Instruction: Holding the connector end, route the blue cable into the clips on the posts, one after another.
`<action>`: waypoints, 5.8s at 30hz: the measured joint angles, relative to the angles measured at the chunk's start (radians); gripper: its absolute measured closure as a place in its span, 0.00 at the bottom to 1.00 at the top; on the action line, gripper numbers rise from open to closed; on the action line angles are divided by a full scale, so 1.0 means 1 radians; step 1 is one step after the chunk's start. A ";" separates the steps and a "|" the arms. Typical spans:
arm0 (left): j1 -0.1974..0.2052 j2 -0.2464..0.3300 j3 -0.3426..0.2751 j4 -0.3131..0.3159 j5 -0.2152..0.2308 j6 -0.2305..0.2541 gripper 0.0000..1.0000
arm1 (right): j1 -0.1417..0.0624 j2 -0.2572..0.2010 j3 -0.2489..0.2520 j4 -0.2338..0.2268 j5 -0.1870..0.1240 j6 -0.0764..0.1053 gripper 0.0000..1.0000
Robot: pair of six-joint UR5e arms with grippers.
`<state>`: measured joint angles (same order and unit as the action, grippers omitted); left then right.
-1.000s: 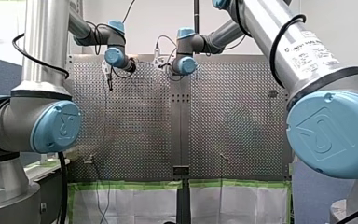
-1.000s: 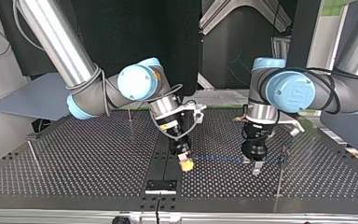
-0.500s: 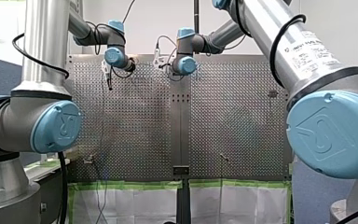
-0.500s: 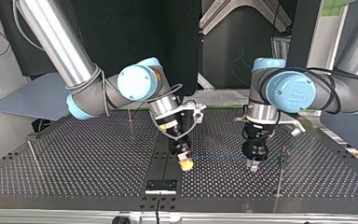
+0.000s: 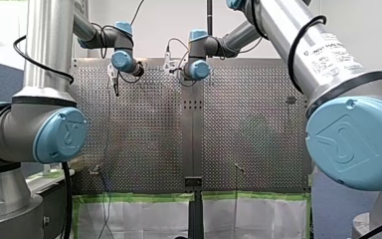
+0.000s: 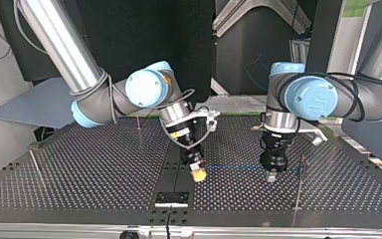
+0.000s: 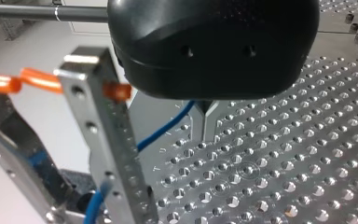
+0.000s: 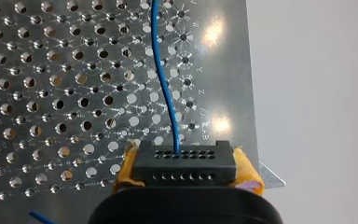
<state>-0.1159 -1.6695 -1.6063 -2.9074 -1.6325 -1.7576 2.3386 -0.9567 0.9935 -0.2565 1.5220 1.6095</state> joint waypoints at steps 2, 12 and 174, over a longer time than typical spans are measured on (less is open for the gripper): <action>0.000 0.000 0.000 -0.001 -0.002 -0.001 1.00 | -0.003 0.000 0.000 0.002 0.001 0.000 1.00; -0.009 -0.003 0.000 -0.007 -0.014 -0.002 1.00 | -0.018 0.000 0.001 0.017 0.008 -0.001 1.00; -0.654 -0.785 -0.084 0.581 -0.398 -0.038 1.00 | -0.478 0.223 0.978 -0.792 -0.127 -0.060 1.00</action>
<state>-0.7701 -2.4540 -1.6903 -2.3268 -2.0307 -1.7957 1.8606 -0.7333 1.9714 -1.0489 1.3948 1.5491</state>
